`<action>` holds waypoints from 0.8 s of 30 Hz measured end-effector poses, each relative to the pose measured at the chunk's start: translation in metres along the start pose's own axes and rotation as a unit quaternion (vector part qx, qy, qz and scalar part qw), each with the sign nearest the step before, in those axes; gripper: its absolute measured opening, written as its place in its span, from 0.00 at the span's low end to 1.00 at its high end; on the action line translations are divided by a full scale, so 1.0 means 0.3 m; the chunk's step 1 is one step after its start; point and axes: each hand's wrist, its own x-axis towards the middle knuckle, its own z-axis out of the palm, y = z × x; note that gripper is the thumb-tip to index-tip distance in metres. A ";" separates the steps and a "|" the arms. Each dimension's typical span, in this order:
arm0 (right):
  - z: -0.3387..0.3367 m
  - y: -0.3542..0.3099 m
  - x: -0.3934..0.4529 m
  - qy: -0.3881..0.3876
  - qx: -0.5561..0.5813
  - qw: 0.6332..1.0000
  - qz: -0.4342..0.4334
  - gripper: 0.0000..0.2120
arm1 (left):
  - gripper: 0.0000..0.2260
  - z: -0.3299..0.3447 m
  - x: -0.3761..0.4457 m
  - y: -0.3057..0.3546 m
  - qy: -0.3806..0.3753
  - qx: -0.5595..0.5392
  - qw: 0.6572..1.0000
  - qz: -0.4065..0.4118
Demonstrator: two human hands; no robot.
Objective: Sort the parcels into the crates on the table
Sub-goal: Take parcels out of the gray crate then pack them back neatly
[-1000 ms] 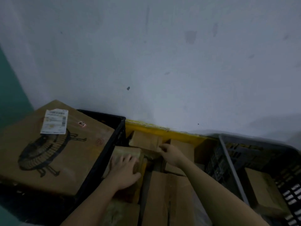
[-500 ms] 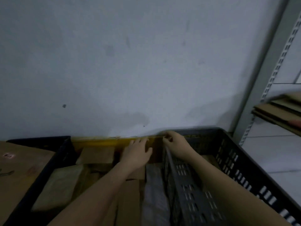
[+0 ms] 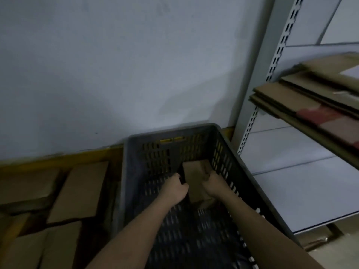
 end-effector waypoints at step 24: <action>-0.005 0.043 -0.016 0.035 0.450 0.890 0.068 0.21 | 0.20 0.006 0.057 0.025 0.004 -0.067 0.996 -0.053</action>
